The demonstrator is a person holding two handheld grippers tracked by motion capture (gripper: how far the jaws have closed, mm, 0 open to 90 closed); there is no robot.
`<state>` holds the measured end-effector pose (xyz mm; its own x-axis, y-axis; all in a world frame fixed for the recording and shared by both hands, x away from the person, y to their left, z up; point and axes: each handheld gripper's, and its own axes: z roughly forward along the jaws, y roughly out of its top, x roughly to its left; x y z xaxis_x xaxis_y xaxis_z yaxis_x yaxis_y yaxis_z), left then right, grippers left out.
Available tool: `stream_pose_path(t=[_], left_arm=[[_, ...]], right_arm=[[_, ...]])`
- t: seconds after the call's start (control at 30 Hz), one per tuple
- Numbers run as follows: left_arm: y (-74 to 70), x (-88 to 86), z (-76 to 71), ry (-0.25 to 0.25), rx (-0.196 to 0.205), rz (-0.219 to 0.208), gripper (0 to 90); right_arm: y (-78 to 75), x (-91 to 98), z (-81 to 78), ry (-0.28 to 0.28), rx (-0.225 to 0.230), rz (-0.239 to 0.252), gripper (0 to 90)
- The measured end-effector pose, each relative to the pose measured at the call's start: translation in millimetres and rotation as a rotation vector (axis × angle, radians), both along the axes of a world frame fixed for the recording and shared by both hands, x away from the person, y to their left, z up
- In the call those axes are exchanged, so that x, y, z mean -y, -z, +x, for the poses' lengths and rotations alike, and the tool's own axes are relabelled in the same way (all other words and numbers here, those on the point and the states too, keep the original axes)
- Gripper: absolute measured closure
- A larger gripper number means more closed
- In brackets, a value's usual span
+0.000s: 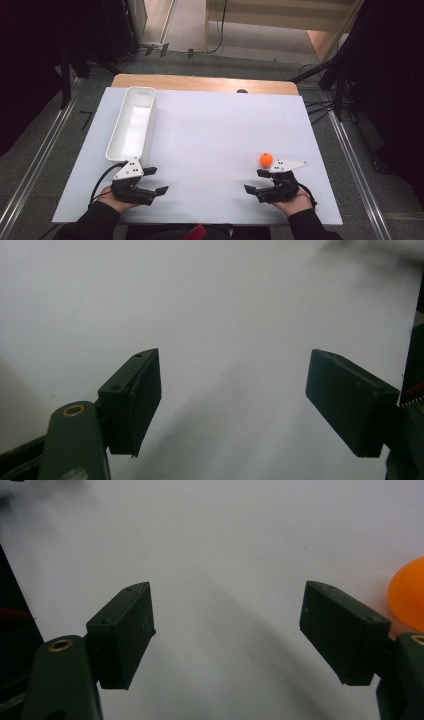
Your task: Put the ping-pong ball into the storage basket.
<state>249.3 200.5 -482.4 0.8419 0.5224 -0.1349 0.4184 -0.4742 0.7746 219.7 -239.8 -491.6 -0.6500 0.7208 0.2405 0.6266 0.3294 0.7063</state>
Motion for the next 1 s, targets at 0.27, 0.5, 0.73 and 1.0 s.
stream_pose_path(t=[0.27, 0.5, 0.73, 1.0], left_arm=[[0.5, -0.6, 1.3, -0.019, -0.005, -0.003, 22.9], [1.1, 2.8, -0.4, 0.007, -0.007, 0.02, 22.9], [0.9, 0.9, 0.1, 0.003, 0.005, 0.008, 22.9], [-0.7, 0.3, -1.3, 0.001, 0.015, -0.007, 22.9]], right_arm=[[4.0, 0.5, 1.9, -0.032, -0.017, -0.003, 20.5], [2.2, -1.6, 2.2, -0.053, -0.012, -0.011, 20.5], [-0.2, -2.9, 5.4, -0.078, 0.007, -0.027, 20.5], [2.6, -1.5, 5.9, -0.055, -0.026, -0.023, 20.5]])
